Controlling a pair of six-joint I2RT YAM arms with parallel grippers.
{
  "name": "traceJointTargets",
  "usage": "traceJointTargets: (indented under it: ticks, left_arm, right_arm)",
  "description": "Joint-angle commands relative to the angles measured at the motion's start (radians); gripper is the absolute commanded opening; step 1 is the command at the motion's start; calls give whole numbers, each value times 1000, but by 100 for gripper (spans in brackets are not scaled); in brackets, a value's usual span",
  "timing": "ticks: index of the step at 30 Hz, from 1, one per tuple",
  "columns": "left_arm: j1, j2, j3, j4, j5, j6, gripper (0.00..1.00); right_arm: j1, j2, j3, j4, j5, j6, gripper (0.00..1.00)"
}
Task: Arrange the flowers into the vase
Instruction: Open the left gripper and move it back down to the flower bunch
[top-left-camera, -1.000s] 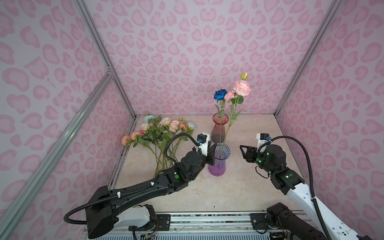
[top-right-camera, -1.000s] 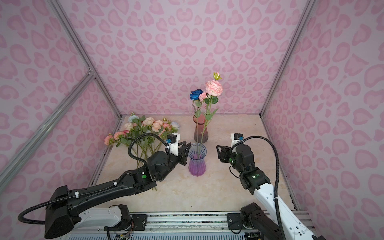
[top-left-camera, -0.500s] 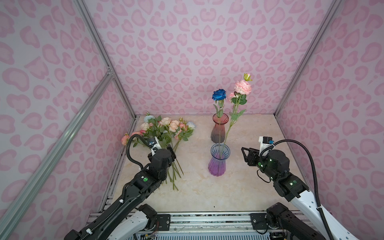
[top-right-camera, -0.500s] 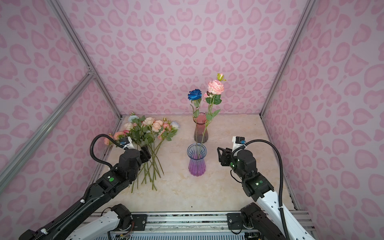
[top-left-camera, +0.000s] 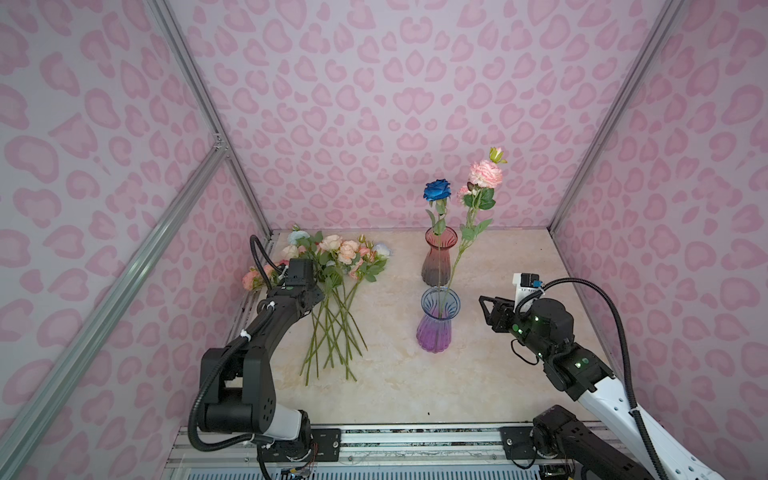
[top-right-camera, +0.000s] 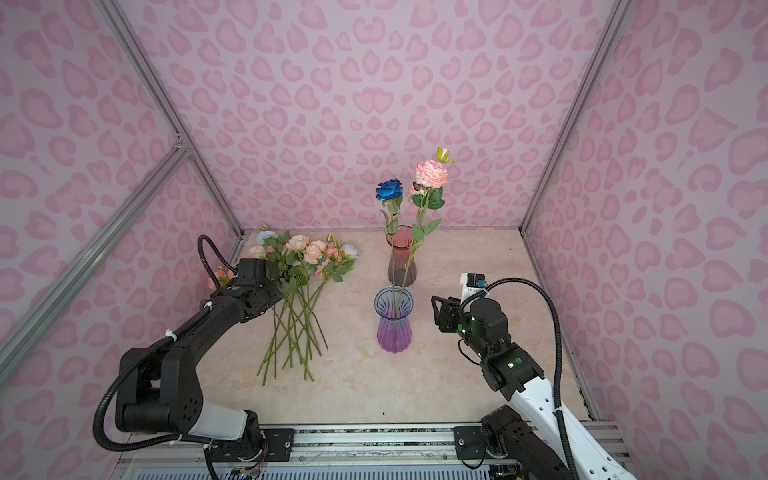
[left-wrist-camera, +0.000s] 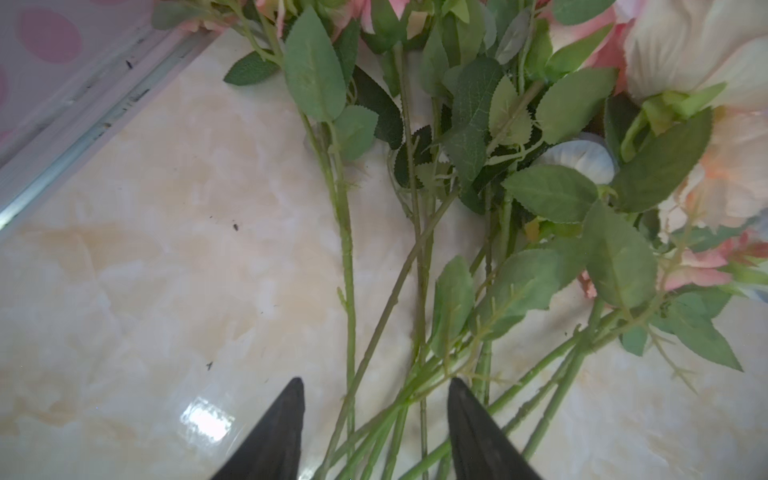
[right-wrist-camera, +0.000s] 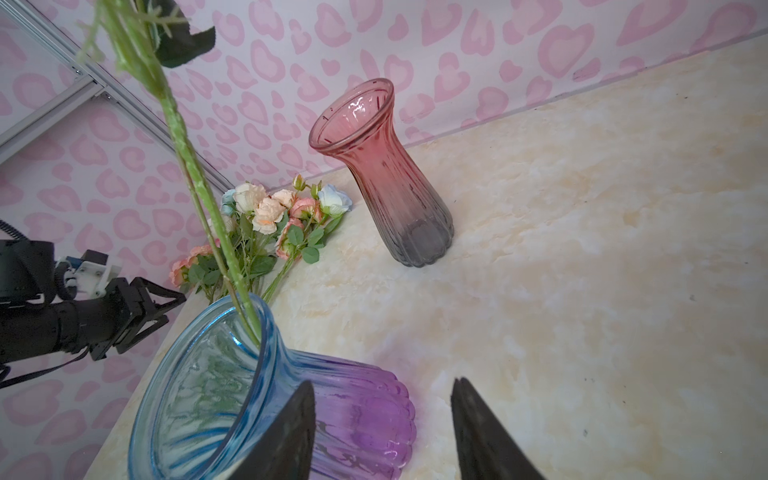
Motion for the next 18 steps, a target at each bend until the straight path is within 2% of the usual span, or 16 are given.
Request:
traceJointTargets:
  ticks: [1,6,14,16,18]
  left_arm:
    - [8,91,59,16,58,69,52]
    - [22,162,75,48,95,85,41]
    - [26,223,92,44,102,108,37]
    - [27,222,93,40,92,121,30]
    - [30,221,95,31,81,130,27]
  right_arm:
    - [2,-3,-4,25,-9,-12,54]
    - [0,2,-7,26,1,-22,55]
    - [0,-4,-11,25,12,-29,55]
    - [0,-6,-10,21,15,-34,55]
    - [0,-9,-10,17,14,-34,55]
